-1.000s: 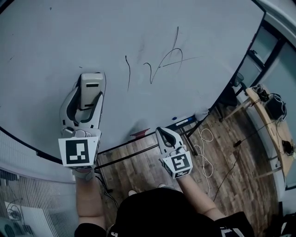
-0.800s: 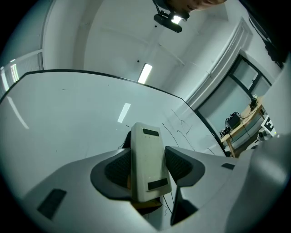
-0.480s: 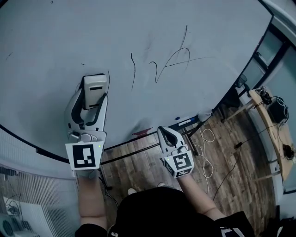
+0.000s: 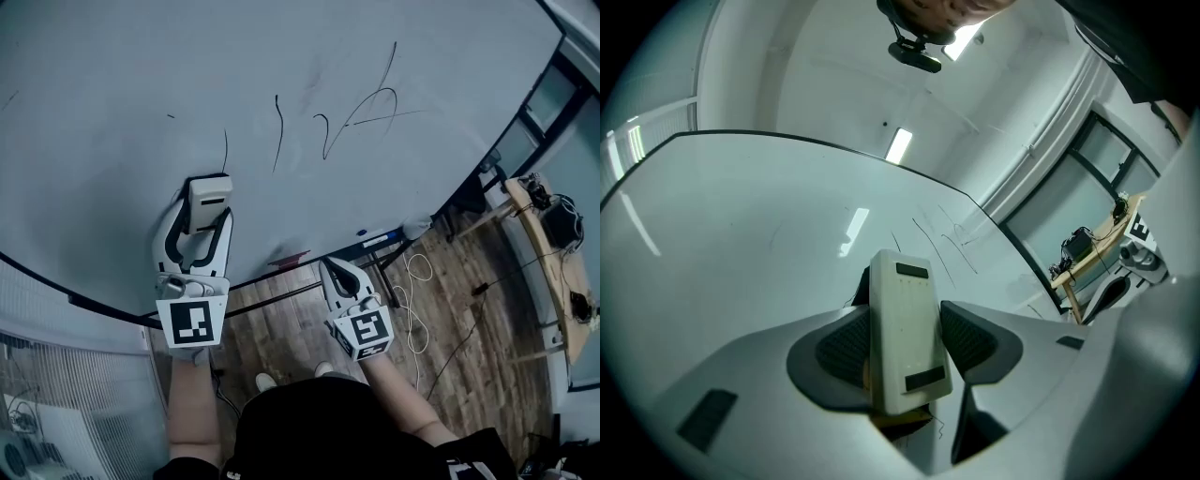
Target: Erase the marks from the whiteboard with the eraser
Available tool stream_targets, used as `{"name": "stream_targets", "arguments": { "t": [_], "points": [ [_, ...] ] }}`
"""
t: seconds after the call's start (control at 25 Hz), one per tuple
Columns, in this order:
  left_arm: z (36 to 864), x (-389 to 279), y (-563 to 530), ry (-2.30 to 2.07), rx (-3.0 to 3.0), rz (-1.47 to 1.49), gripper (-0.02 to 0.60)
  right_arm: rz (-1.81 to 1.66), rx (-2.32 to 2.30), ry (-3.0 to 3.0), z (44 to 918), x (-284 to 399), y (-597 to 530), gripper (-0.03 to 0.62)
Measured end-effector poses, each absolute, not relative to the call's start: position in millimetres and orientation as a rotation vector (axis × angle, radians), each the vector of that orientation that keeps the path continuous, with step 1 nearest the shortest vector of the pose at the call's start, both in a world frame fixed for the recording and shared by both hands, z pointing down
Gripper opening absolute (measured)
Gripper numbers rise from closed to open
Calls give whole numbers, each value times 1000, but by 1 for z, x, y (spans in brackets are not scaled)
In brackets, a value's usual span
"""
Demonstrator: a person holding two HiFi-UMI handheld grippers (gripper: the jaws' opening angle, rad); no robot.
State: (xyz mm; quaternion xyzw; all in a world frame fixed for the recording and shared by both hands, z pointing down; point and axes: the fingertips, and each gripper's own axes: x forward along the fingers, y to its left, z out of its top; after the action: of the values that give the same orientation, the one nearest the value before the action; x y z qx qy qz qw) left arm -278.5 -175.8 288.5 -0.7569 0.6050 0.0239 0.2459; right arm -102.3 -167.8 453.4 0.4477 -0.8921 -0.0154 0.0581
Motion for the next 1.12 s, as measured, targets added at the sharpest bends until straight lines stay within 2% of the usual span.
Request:
{"name": "stream_targets", "arguments": {
  "t": [0.2, 0.36, 0.6, 0.92, 1.12],
  "points": [
    [329, -275, -175, 1564, -2025, -134, 252, -27, 1348, -2686, 463, -104, -158, 28],
    [364, -277, -177, 1660, -2127, -52, 252, -11, 1346, -2666, 470, -104, -151, 28],
    [395, -275, -179, 1662, -2168, -111, 250, 6, 1353, -2638, 478, -99, -141, 28],
    [388, -274, -181, 1712, -2229, -64, 250, 1, 1382, -2630, 475, -90, -135, 28],
    [350, -266, -185, 1724, -2194, 39, 250, -8, 1405, -2633, 469, -82, -135, 28]
  ]
}}
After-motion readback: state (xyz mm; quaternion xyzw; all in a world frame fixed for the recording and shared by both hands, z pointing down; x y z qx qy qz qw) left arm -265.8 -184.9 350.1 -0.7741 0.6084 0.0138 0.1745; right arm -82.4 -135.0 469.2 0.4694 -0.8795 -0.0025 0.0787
